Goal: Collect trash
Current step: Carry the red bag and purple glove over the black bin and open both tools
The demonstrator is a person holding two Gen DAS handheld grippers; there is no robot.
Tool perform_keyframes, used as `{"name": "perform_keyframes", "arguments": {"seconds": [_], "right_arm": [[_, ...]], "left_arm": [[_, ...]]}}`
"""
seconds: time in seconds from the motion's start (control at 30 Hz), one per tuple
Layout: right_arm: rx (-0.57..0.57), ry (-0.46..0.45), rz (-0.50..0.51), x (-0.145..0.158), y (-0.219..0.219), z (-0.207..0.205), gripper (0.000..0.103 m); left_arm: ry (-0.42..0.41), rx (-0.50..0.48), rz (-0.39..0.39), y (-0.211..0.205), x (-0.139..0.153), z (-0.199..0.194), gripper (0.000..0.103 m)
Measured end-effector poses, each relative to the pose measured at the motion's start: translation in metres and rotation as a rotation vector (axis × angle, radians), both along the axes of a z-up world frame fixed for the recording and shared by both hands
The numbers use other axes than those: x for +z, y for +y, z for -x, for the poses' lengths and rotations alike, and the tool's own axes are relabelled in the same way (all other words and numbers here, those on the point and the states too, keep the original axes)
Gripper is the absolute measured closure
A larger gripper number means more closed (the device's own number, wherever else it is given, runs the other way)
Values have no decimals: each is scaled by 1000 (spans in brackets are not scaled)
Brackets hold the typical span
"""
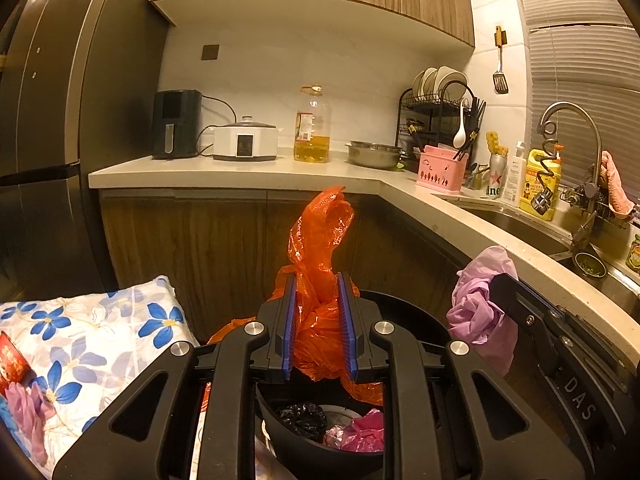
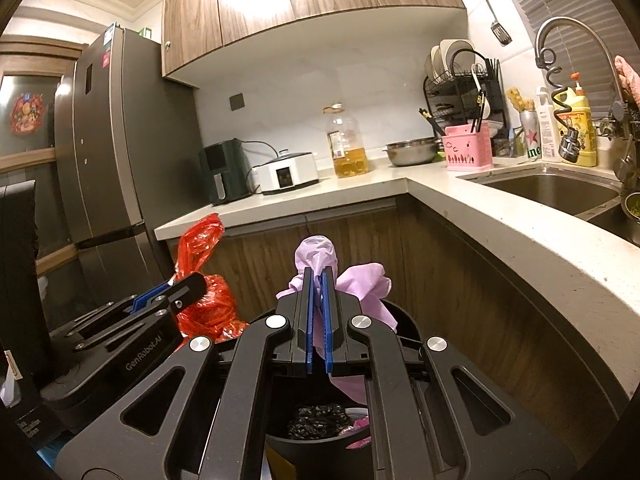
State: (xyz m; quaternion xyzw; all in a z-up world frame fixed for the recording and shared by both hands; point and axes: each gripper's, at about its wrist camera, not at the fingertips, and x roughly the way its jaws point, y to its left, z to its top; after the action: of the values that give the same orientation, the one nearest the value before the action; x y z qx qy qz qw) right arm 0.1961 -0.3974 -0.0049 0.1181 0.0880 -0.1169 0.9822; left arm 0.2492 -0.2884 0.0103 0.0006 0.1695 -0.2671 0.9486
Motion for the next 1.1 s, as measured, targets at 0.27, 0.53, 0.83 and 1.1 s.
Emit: {"name": "perform_keyframes", "arguments": {"seconds": [0.27, 0.53, 0.83, 1.1], "right_arm": [[12, 6, -9, -1, -5, -9, 98], [19, 13, -11, -2, -6, -13, 98], [23, 22, -14, -4, -7, -20, 97], [0, 18, -34, -5, -13, -18, 66]], "left_arm": [[7, 2, -10, -4, -4, -8, 82], [14, 4, -19, -6, -8, -12, 81], [29, 2, -30, -9, -13, -17, 78], [36, 9, -31, -6, -19, -20, 44]]}}
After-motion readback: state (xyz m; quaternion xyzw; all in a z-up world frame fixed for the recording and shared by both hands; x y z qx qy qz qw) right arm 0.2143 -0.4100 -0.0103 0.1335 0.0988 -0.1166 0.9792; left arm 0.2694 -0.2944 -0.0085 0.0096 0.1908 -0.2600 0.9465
